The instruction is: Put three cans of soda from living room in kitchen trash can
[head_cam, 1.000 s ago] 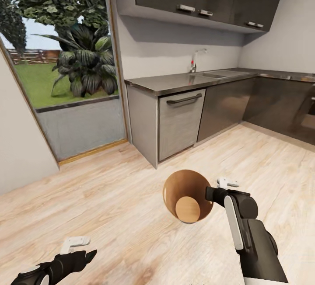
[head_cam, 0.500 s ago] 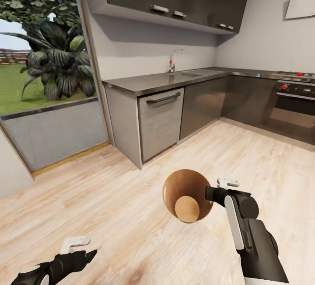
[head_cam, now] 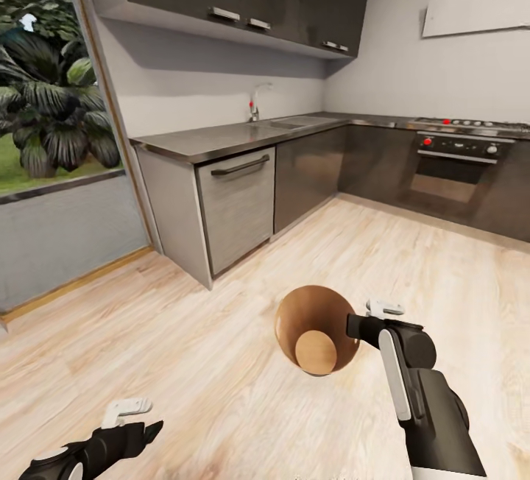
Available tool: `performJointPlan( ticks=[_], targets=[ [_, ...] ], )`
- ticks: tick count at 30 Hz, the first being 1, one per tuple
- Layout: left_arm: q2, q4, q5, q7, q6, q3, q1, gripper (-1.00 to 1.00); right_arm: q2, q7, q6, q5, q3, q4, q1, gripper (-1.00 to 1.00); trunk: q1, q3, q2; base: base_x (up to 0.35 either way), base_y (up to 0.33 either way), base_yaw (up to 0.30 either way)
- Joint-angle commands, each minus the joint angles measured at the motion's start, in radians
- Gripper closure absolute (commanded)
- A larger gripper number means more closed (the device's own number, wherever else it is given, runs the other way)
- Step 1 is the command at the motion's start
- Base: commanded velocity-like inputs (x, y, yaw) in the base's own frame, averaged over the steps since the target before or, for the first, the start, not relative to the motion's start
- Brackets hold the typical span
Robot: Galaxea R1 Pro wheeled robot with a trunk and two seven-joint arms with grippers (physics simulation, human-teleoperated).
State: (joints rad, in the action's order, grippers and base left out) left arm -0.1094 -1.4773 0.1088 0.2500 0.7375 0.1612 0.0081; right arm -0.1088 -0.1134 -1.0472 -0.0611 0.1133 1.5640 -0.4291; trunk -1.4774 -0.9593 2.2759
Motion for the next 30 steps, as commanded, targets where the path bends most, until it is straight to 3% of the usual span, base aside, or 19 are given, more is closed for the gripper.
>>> performJointPlan(
  ticks=[1, 16, 22, 30],
  targets=[
    [0.000, 0.000, 0.000, 0.000, 0.000, 0.000, 0.000, -1.00, 0.000, 0.004, 0.000, -0.016, 0.000, 0.001, 0.000, 1.00, 0.000, 0.000, 0.000, 0.000, 0.000, -0.281],
    [0.001, 0.001, -0.001, 0.000, -0.001, -0.006, 0.000, -1.00, 0.001, 0.006, 0.000, -0.018, -0.002, -0.006, 0.000, 1.00, 0.000, 0.000, 0.000, 0.000, 0.000, -0.281],
    [0.001, 0.004, -0.004, -0.001, -0.001, -0.075, 0.000, -1.00, 0.001, 0.006, 0.000, -0.016, -0.003, -0.010, 0.000, 1.00, 0.000, 0.000, 0.000, 0.000, 0.000, -0.281],
    [0.000, 0.005, -0.004, -0.002, 0.000, -0.088, 0.000, -1.00, 0.001, 0.006, 0.000, -0.015, -0.001, -0.010, 0.000, 1.00, 0.000, 0.000, 0.000, 0.000, 0.000, -0.281]
  ],
)
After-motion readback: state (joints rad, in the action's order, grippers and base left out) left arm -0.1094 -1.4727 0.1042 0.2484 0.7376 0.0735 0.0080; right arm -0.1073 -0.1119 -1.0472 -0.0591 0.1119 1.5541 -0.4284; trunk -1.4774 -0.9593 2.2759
